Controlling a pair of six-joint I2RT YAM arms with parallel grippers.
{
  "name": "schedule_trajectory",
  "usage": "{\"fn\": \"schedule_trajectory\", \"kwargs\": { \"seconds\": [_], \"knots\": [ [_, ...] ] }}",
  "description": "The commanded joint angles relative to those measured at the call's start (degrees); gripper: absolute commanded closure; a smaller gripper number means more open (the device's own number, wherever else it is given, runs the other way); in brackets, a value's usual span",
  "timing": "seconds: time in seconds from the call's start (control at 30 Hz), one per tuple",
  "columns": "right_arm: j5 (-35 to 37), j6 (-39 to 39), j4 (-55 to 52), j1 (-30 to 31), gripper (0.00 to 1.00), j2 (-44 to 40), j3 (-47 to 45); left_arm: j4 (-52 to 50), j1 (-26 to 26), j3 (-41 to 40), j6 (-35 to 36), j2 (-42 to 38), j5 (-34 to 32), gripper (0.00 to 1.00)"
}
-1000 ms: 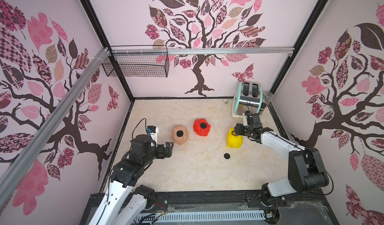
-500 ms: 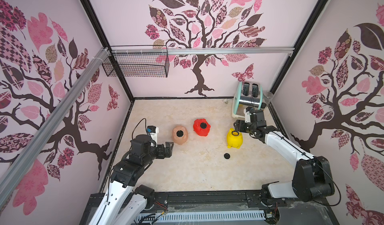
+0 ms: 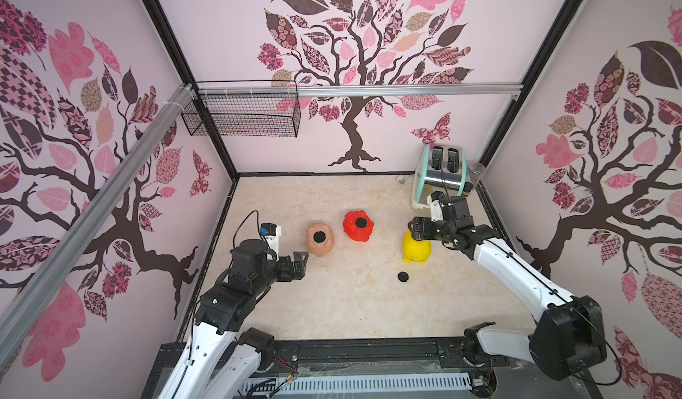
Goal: Close piggy banks
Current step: Adjust the piggy bank at the center of the board.
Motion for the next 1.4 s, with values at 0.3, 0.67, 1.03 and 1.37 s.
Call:
{"fn": "schedule_trajectory", "kwargs": {
  "seconds": [0.3, 0.67, 1.03, 1.37],
  "knots": [
    [3.8, -3.5, -11.6, 6.8, 0.14, 0.8, 6.9, 1.0, -0.3, -0.8, 0.4, -1.1, 0.6, 0.02],
    [6.9, -1.9, -15.5, 10.4, 0.36, 5.5, 9.4, 1.0, -0.3, -0.8, 0.4, -1.2, 0.4, 0.02],
    [14.7, -1.4, -19.5, 11.9, 0.53, 9.8, 13.8, 0.9, -0.3, -0.8, 0.5, -1.2, 0.3, 0.02],
    [21.7, -1.4, -23.6, 13.1, 0.49, 16.7, 18.5, 0.9, -0.3, -0.8, 0.5, -1.2, 0.2, 0.02]
  ]
}}
